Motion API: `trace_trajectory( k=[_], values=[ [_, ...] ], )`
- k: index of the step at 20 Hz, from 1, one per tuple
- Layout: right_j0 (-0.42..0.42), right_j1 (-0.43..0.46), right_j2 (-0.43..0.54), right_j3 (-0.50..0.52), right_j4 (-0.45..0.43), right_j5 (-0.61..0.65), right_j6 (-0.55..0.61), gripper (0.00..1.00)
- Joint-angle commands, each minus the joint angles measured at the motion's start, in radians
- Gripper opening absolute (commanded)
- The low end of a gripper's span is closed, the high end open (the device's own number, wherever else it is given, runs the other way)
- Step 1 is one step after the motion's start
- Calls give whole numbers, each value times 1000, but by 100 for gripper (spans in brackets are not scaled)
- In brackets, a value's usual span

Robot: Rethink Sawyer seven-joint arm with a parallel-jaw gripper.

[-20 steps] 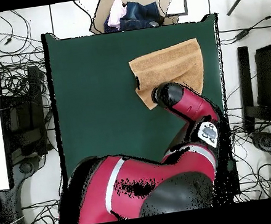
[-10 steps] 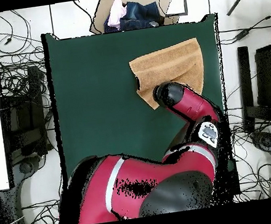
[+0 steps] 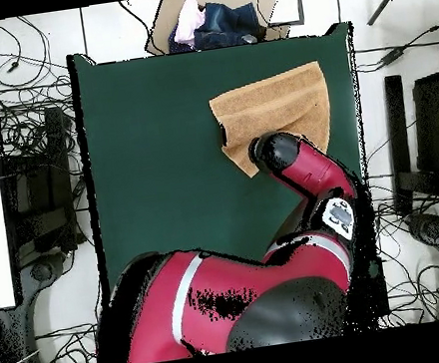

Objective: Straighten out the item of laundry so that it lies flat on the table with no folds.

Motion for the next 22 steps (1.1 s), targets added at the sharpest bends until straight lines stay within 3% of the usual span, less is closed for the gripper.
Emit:
trace_trajectory(
  k=[1, 4, 6, 7, 10, 12, 22],
  values=[
    [-9, 31, 65, 19, 57, -72, 189, 100],
    [5, 42, 43, 11, 59, -77, 202, 100],
    [44, 71, -24, -12, 65, -83, 240, 100],
    [64, 86, -59, -21, 75, -77, 255, 0],
    [97, 121, -115, -42, 89, -79, 287, 0],
    [74, 94, -67, -22, 89, -71, 250, 0],
    [70, 86, -57, -6, 107, -58, 211, 0]
  ],
)
